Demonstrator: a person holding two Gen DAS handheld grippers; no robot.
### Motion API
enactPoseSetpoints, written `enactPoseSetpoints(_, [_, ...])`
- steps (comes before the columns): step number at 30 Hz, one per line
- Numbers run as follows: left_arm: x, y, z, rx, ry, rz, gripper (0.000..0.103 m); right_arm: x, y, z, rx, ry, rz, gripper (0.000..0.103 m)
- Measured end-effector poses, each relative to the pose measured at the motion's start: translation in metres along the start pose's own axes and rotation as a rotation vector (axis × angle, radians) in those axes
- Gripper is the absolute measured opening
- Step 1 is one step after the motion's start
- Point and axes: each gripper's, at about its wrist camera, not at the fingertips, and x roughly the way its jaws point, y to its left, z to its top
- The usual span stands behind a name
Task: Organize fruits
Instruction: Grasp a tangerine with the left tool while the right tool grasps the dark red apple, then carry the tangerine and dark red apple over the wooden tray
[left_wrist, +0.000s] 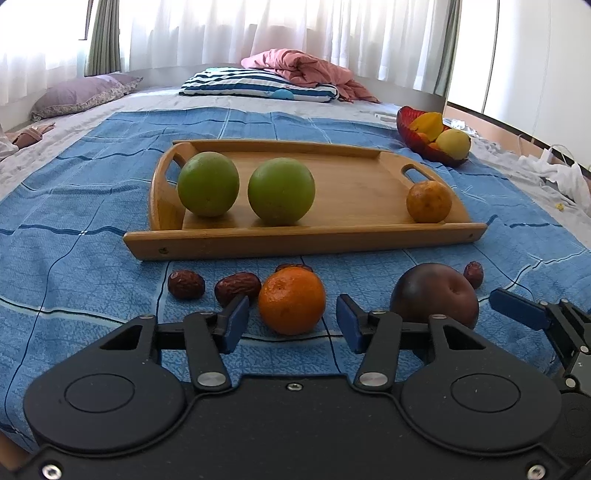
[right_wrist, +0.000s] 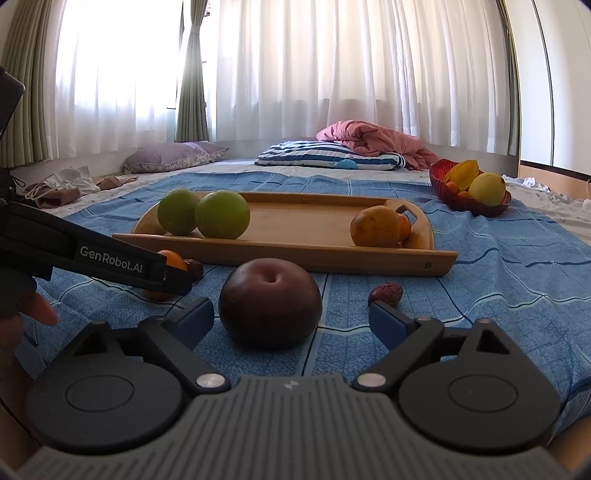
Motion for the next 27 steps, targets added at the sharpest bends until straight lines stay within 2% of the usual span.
enactPoseSetpoints(4, [0.003,0.001,0.001,-0.011,0.014,-0.002,0.039,0.002,0.000,0.001,0.011,0.011,0.009,0.089])
enactPoseSetpoints(18, [0.006,0.006,0.005,-0.034,0.020,-0.007,0.039,0.006,0.009,0.004,-0.019,0.028,0.017,0.078])
enactPoseSetpoints(27, [0.007,0.007,0.006,-0.045,0.016,-0.008,0.039,0.010,0.012,0.005,-0.014,0.036,0.007,0.075])
